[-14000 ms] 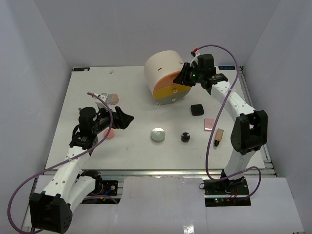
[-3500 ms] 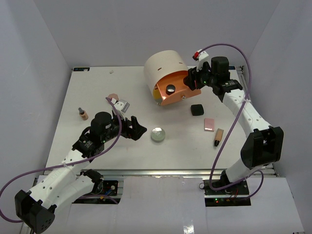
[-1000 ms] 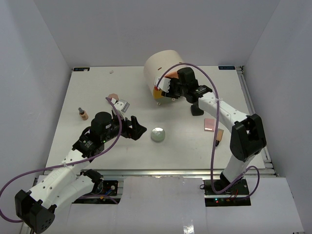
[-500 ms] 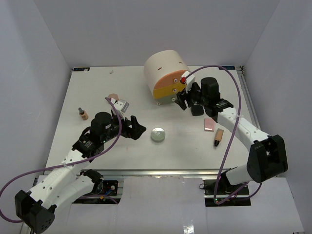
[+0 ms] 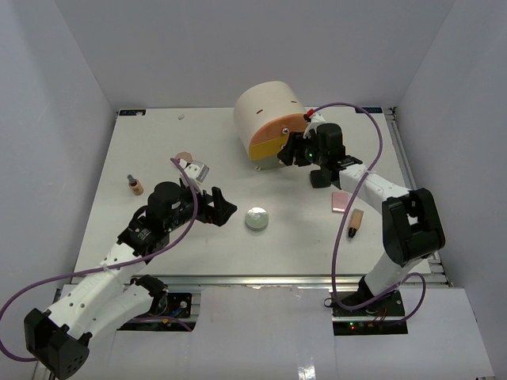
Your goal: Organize the makeup
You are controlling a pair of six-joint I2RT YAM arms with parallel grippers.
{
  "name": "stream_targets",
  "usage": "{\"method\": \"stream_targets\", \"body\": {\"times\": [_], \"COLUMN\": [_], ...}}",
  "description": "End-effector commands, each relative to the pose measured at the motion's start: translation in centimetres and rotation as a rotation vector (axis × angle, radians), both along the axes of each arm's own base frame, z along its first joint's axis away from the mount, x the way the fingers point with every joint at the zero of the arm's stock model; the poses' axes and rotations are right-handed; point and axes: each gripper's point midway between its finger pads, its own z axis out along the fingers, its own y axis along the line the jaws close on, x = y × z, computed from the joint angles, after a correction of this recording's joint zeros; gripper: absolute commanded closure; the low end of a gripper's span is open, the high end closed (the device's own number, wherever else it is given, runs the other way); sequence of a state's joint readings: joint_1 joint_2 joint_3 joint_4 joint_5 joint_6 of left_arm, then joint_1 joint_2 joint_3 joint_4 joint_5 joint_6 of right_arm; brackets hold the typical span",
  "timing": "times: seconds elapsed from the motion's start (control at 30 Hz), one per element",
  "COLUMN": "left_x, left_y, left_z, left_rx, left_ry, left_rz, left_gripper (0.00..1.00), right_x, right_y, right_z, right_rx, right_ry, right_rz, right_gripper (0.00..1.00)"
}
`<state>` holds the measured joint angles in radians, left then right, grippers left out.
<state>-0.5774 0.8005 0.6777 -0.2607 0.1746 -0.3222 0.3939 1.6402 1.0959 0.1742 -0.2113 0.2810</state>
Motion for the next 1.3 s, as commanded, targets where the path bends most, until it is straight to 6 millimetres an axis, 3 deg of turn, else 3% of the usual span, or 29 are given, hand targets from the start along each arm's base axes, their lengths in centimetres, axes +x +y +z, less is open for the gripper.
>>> {"method": "stream_targets", "body": {"times": [0.0,0.4,0.77,0.93,1.13,1.27], "left_x": [0.3,0.3,0.3,0.4,0.3,0.3], "left_y": [0.1,0.1,0.1,0.2,0.1,0.1], "left_z": [-0.1,-0.2,-0.3,-0.3,0.0,-0.1], "left_rx": [0.008,0.011,0.015,0.014,0.008,0.008], "left_ry": [-0.01,-0.005,-0.003,-0.005,-0.01,-0.008], "left_rz": [0.009,0.006,0.008,0.013,0.009,0.009], "left_gripper": [0.02,0.02,0.02,0.02,0.02,0.02], "right_x": [2.8,5.3,5.5,3.8,-0.8,-2.5], "right_y": [1.1,1.7,1.2,0.0,-1.5,-2.3], "right_z": [3.6,2.4,1.9,2.4,1.0,0.7], "right_rx": [0.131,0.179,0.156,0.167,0.146,0.13], "right_ry": [-0.06,-0.001,-0.005,-0.024,-0.011,-0.032], "right_rz": [-0.065,-0.129,-0.138,-0.127,-0.093,-0.082], "right_gripper": [0.37,0.56,0.71,0.75,0.79,0.79]}}
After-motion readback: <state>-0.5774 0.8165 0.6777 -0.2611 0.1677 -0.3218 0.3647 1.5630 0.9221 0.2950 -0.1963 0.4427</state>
